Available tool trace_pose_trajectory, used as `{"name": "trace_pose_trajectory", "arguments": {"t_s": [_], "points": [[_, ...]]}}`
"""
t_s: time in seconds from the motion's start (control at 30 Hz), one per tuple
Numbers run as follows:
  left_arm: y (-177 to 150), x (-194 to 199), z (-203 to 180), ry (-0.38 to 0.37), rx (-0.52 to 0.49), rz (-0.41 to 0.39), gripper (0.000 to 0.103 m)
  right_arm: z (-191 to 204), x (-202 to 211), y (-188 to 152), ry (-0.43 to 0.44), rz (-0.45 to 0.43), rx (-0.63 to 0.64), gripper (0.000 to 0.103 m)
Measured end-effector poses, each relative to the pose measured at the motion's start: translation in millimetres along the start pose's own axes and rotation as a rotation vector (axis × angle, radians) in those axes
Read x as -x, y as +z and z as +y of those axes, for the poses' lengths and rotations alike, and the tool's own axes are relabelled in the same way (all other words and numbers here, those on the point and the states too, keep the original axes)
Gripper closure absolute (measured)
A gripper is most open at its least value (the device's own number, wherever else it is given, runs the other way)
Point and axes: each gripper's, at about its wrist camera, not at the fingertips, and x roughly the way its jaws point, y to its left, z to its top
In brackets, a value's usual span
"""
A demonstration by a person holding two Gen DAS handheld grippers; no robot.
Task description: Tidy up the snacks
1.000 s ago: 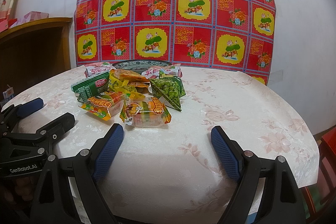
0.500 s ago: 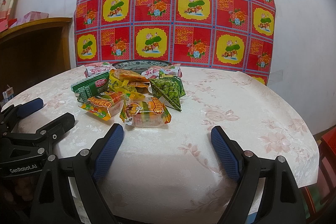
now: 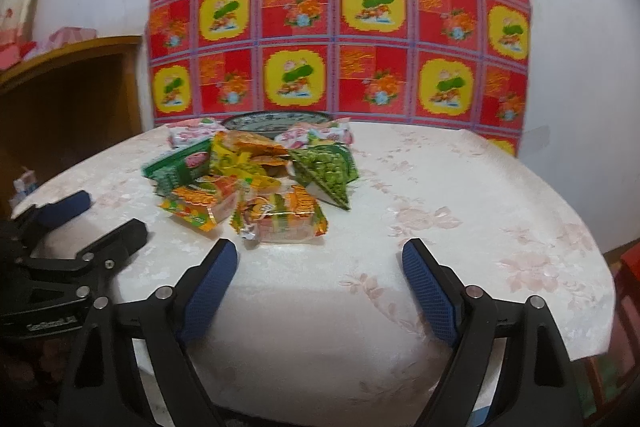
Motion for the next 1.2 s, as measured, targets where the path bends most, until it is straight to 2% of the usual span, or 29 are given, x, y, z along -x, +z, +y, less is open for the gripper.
{"name": "trace_pose_trajectory", "arguments": {"t_s": [0.27,0.33,0.4,0.43,0.47,0.5,0.53,0.7,0.83,0.9,1.0,1.2], "points": [[-4.6,0.9,0.1,-0.002,0.002,-0.036,0.000,-10.3,-10.4,13.6,0.050,0.018,-0.083,0.021],[-4.4,1.5,2.0,-0.015,0.000,-0.035,0.000,-10.8,-15.7,18.1,0.070,0.035,-0.090,0.028],[-3.3,3.9,3.9,-0.030,-0.005,-0.024,0.002,-7.6,-21.4,21.3,0.089,0.052,-0.070,0.044],[-2.9,6.5,5.4,-0.035,-0.002,-0.020,0.006,-4.1,-24.7,22.8,0.100,0.061,-0.050,0.049],[-3.3,9.9,7.0,-0.039,0.007,-0.021,0.015,0.0,-27.6,23.8,0.115,0.067,-0.028,0.060],[-3.0,14.1,9.0,-0.055,0.018,-0.021,0.019,3.8,-29.5,24.0,0.122,0.067,-0.007,0.062],[-1.8,18.2,10.4,-0.079,0.027,-0.018,0.024,7.0,-30.3,23.9,0.116,0.059,0.013,0.063],[15.0,33.6,3.2,-0.179,-0.007,-0.044,0.037,3.8,-24.9,18.1,0.104,0.025,0.024,0.064],[27.6,20.5,-11.6,-0.316,-0.015,0.031,0.052,-12.7,-16.7,15.2,0.068,0.011,-0.021,0.064],[32.0,11.0,-20.5,-0.368,-0.013,0.077,0.053,-21.8,-13.9,13.9,0.046,0.014,-0.037,0.064],[39.8,-0.3,-35.5,-0.370,-0.038,0.102,0.053,-34.1,-10.7,11.6,0.023,0.013,-0.054,0.064],[50.2,-28.6,-49.3,-0.303,-0.063,0.174,0.052,-33.5,-8.6,7.9,0.004,0.002,-0.006,0.063]]}}
